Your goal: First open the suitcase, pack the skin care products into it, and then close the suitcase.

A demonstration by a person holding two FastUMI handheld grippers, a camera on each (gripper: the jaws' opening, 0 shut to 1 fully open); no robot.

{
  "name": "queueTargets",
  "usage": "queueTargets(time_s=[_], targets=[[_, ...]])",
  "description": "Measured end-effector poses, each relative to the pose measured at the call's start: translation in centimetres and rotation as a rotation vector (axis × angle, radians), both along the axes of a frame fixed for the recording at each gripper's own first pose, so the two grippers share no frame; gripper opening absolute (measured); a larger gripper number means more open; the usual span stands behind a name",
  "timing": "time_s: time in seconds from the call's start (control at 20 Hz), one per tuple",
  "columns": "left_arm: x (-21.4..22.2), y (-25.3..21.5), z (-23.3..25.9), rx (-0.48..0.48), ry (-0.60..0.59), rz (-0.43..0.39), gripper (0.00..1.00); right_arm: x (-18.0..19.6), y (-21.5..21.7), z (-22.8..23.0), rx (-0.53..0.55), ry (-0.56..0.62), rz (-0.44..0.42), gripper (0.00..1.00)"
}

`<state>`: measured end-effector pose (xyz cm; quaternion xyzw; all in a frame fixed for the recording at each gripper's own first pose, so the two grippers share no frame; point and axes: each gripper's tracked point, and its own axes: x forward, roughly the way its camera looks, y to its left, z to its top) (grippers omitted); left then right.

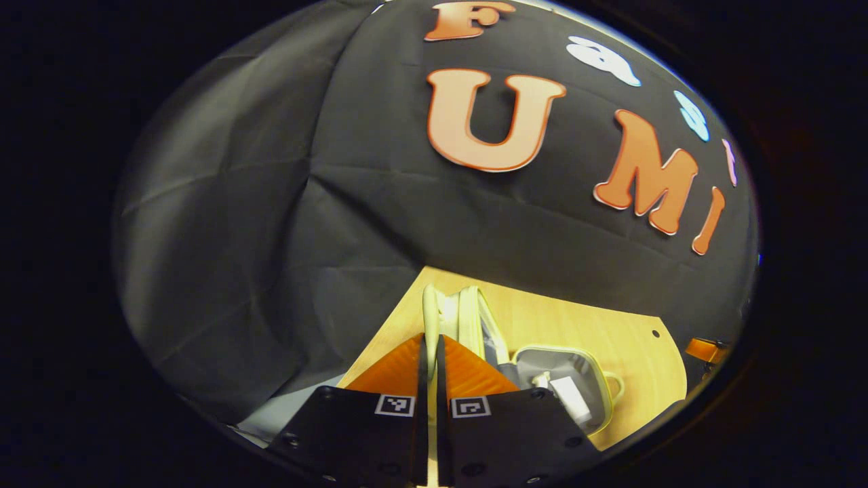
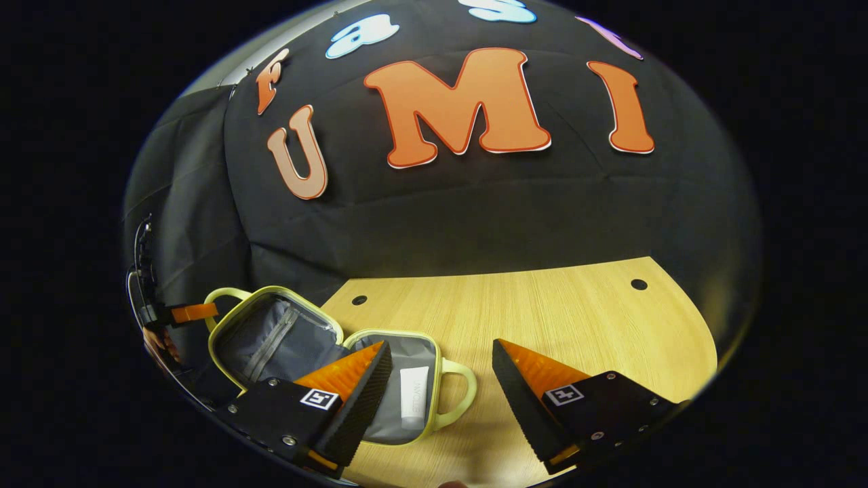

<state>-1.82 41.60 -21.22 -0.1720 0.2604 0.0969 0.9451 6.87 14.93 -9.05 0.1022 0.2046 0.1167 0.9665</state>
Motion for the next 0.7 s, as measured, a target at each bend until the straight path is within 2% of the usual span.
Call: queueTargets(time_s=[0.35, 0.7], targets=[[1.1, -6.4, 5.2, 0.004, -0.085, -0.063, 0.06, 0.5, -2.4, -0.3, 0.030, -0.003, -0.020, 0.95], [2.4, -13.1, 7.2, 0.016, -0.108, -0.170, 0.05, 0.6, -4.2, -0.9, 0.036, 0.000, -0.041, 0.95]])
